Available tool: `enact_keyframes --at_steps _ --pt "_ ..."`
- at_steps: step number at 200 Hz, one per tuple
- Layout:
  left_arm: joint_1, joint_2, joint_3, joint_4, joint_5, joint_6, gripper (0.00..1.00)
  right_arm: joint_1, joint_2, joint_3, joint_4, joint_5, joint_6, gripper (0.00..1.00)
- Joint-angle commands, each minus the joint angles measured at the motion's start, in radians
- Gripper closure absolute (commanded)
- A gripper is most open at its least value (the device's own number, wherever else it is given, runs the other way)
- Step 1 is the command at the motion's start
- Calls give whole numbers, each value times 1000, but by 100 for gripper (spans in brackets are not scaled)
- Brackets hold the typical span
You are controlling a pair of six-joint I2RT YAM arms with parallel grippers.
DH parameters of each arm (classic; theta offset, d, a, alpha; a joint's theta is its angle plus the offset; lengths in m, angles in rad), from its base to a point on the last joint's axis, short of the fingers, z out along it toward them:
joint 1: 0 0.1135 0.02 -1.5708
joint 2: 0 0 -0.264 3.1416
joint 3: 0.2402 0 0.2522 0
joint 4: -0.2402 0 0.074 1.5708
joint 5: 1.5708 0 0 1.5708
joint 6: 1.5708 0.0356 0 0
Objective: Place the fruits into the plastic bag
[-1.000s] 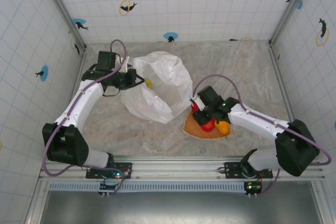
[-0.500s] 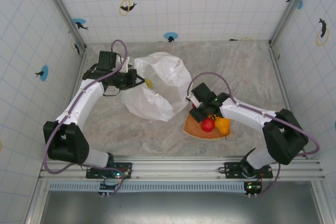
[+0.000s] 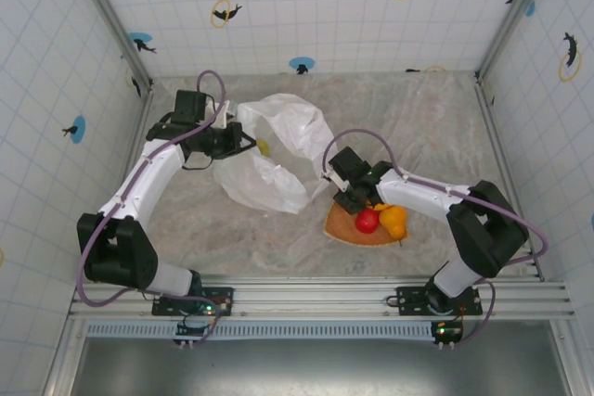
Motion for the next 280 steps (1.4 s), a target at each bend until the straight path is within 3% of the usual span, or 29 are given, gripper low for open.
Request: enact_keyframes --at_steps 1,38,85,136,161,217,280 --pt "4 6 27 -7 16 34 100 7 -28 45 -20 -9 2 44" --pt "4 4 24 -4 16 33 100 7 -146 22 -26 -68 56 48" --pt "5 -1 19 6 16 25 100 -10 -408 -126 -19 -105 160 49" --pt "4 0 25 3 14 20 100 15 -594 -81 133 -299 218 50" --pt "4 0 20 7 16 20 100 61 -539 -9 198 -311 164 50" --pt "4 -4 -1 26 34 13 100 100 -226 228 174 -289 29 51" --pt "4 3 0 25 49 16 100 106 24 242 387 -162 45 51"
